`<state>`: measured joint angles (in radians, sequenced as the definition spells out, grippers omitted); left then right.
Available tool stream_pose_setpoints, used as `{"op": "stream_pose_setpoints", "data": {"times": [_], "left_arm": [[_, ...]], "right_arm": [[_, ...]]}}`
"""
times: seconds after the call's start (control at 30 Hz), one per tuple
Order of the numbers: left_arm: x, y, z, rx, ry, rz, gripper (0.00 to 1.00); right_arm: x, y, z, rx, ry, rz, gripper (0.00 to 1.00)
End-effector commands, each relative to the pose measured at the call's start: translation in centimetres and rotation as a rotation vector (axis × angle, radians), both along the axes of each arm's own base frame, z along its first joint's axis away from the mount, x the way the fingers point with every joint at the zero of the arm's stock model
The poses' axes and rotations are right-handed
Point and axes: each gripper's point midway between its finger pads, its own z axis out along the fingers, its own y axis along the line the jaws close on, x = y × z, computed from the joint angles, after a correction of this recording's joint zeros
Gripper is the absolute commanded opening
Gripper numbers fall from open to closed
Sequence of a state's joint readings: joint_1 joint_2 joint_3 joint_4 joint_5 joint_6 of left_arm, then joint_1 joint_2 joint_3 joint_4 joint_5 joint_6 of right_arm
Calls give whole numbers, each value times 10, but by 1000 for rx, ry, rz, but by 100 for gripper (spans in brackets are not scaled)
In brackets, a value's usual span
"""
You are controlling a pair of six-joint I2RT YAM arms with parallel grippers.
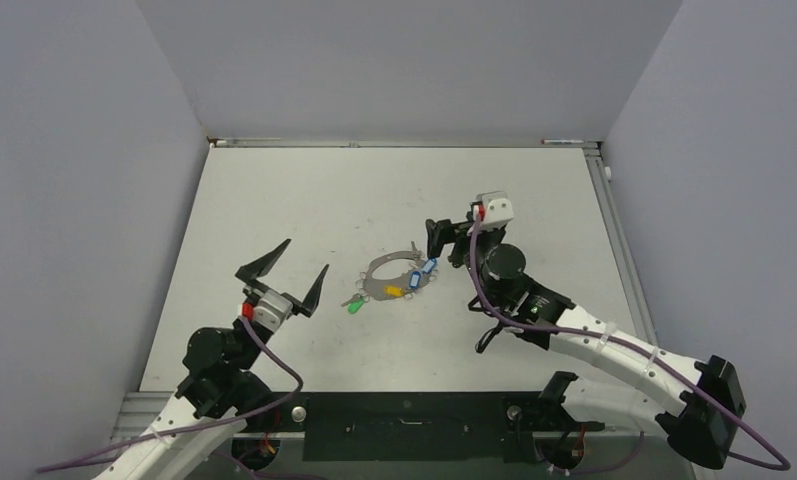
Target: Put the keys on the keyring
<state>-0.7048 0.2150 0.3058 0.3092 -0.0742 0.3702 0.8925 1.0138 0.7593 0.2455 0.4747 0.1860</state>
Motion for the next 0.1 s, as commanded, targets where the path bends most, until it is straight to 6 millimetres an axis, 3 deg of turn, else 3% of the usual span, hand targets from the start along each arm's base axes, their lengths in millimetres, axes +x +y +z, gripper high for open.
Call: {"op": "stream_pose_setpoints", "data": {"times": [0.0, 0.07], "left_arm": [[-2, 6, 20, -41, -18, 16, 74], [0, 7, 19, -41, -10, 21, 74]], "right_arm": [[-1, 0, -3, 30, 3, -8, 83], [1, -5, -7, 32, 6, -39, 84]]}}
